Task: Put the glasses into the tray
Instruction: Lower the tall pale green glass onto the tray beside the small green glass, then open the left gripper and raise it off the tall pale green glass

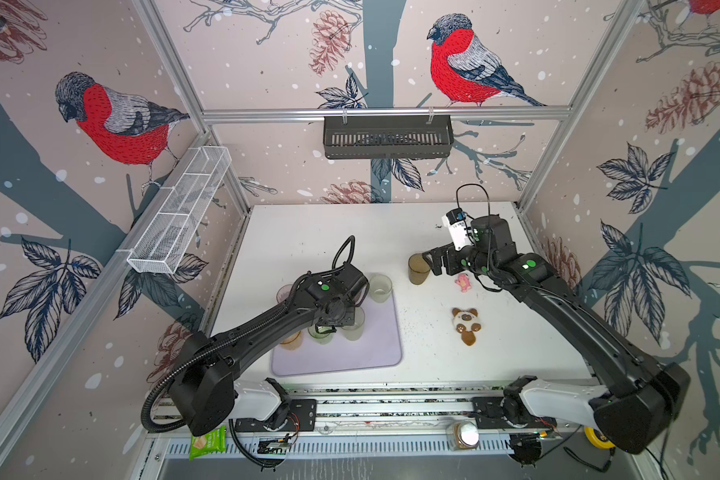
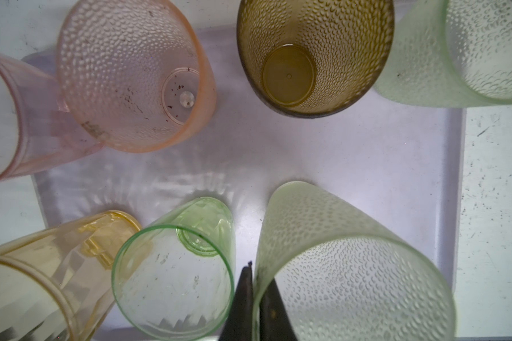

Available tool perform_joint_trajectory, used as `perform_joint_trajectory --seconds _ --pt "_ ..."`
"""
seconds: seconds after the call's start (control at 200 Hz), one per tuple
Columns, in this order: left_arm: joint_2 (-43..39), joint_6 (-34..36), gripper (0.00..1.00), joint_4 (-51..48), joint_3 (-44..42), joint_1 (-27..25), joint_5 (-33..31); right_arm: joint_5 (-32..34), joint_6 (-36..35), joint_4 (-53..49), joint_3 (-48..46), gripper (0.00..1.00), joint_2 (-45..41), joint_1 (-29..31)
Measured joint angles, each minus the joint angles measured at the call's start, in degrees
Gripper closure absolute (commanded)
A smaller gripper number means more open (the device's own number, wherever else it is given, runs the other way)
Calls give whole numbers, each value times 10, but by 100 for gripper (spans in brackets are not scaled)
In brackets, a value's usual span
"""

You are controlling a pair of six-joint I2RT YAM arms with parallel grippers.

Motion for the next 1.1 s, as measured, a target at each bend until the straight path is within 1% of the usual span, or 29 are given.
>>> perform_joint_trajectory --seconds 0.16,0.27,0.53,0.646,0.831,1.101 --pt "0 0 95 0 0 0 0 0 0 0 0 0 0 0" --pt "-2 0 86 -2 0 0 0 0 0 0 0 0 0 0" --pt "-9 -1 72 -5 0 0 -1 1 0 0 0 0 0 0" --pt "-11 -1 65 -11 5 0 -4 2 0 0 0 0 0 0" --pt "-17 -5 61 -17 8 0 -9 7 0 0 0 0 -2 0" --pt "-24 -10 59 -26 26 0 -14 7 0 -2 5 0 -1 0"
